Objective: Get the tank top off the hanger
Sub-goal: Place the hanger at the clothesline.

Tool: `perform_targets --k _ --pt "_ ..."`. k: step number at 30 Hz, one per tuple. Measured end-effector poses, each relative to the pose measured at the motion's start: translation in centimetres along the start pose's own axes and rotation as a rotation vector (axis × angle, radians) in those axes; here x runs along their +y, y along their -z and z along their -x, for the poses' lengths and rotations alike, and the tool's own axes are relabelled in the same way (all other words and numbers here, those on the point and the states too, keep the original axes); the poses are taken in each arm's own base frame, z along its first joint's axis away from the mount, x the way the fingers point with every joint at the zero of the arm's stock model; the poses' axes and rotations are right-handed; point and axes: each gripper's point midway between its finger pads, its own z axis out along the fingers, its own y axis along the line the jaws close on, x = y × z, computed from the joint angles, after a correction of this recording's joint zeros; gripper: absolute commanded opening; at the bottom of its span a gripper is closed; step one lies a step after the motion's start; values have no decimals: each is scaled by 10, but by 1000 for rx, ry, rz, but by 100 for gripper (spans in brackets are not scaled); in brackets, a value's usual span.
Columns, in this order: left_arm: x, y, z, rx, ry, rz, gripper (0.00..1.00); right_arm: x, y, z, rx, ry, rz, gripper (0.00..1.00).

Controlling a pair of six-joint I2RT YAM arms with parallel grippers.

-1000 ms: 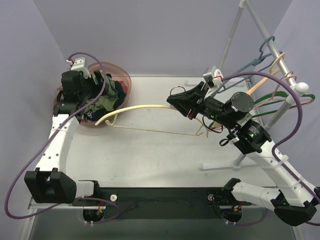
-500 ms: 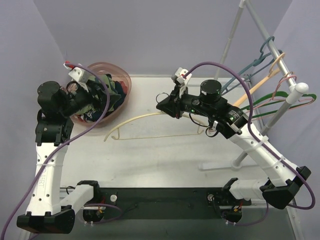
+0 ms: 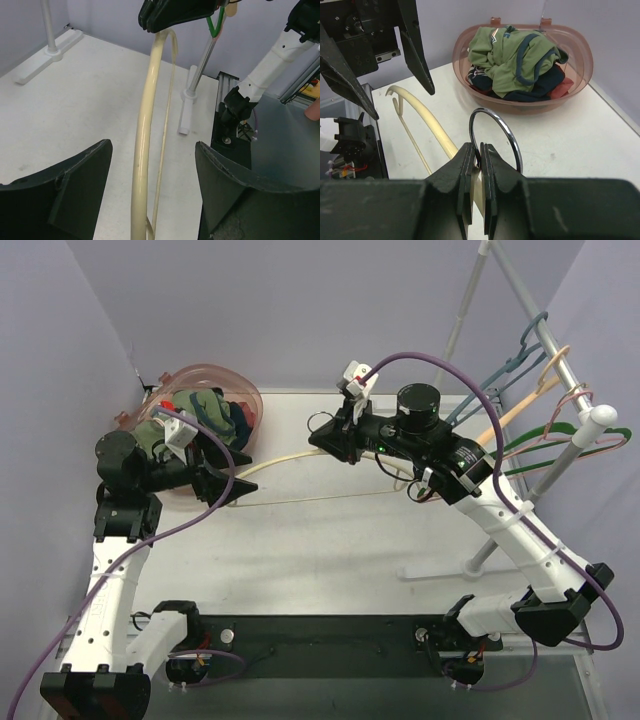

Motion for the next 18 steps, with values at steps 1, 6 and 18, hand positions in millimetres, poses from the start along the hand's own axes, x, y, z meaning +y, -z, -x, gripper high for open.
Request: perform_targets --k 1,6,18 --pt "-1 0 0 1 -2 -11 72 0 1 3 -6 10 0 0" --pt "-4 0 -2 8 -11 -37 53 0 4 8 -7 43 0 0" --pt "7 -2 -17 40 26 -29 21 0 6 1 25 88 12 0"
